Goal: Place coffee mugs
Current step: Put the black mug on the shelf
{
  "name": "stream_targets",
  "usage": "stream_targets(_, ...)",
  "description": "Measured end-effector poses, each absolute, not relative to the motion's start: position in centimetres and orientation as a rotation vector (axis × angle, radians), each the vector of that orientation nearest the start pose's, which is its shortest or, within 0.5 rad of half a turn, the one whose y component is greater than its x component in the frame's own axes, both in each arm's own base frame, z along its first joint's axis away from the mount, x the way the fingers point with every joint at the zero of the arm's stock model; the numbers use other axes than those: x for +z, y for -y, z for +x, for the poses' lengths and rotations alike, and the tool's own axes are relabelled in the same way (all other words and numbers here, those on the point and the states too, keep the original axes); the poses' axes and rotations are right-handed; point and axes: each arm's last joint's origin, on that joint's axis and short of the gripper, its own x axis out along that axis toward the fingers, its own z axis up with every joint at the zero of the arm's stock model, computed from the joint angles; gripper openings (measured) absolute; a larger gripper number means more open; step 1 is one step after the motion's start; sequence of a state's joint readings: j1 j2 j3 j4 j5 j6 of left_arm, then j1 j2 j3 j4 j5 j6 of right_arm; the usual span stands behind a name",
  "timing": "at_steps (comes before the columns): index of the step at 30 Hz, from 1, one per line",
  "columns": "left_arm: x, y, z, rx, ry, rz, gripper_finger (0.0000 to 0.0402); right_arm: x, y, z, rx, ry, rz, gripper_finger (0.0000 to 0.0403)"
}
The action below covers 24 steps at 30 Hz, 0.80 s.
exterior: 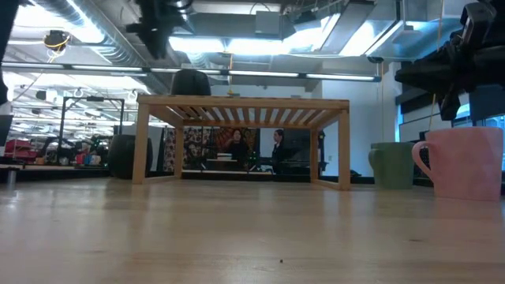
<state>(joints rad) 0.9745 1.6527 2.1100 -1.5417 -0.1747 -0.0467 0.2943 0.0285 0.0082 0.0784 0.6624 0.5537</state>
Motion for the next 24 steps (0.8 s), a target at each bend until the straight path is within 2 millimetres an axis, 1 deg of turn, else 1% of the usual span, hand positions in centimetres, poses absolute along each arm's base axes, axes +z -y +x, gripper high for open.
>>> stream_targets(2, 43.5, -23.2, 14.0, 1.086, -1.039, -0.516, 0.0123, 17.1, -1.0, 9.4, -0.345, 0.152, 0.574, 0.0024)
stream_targets(4, 42.1, -23.3, 13.0, 1.119, -1.037, -0.561, 0.0123, 17.1, -1.0, 9.4, -0.345, 0.152, 0.574, 0.0024)
stream_targets(7, 39.9, -23.7, 11.8, 1.134, -1.007, -0.643, 0.0123, 17.1, -1.0, 9.4, -0.345, 0.153, 0.574, 0.0024)
stream_targets(9, 38.5, -23.9, 11.2, 1.137, -1.016, -0.707, 0.0123, 17.1, -1.0, 9.4, -0.345, 0.153, 0.574, 0.0024)
stream_targets(12, 36.3, -24.5, 10.8, 1.149, -1.075, -0.754, 0.0123, 17.1, -1.0, 9.4, -0.345, 0.153, 0.574, 0.0024)
stream_targets(13, 35.8, -24.8, 10.7, 1.164, -1.088, -0.744, 0.0123, 17.1, -1.0, 9.4, -0.345, 0.153, 0.574, 0.0024)
stream_targets(18, 34.4, -25.5, 10.9, 1.199, -1.075, -0.744, 0.0123, 17.1, -1.0, 9.4, -0.344, 0.157, 0.596, 0.0024)
stream_targets(22, 32.9, -25.8, 10.2, 1.203, -1.121, -0.750, 0.0123, 17.1, -1.0, 9.4, -0.344, 0.157, 0.598, 0.0024)
stream_targets(24, 32.3, -26.0, 10.0, 1.191, -1.112, -0.766, 0.0123, 17.1, -1.0, 9.4, -0.346, 0.158, 0.598, 0.0024)
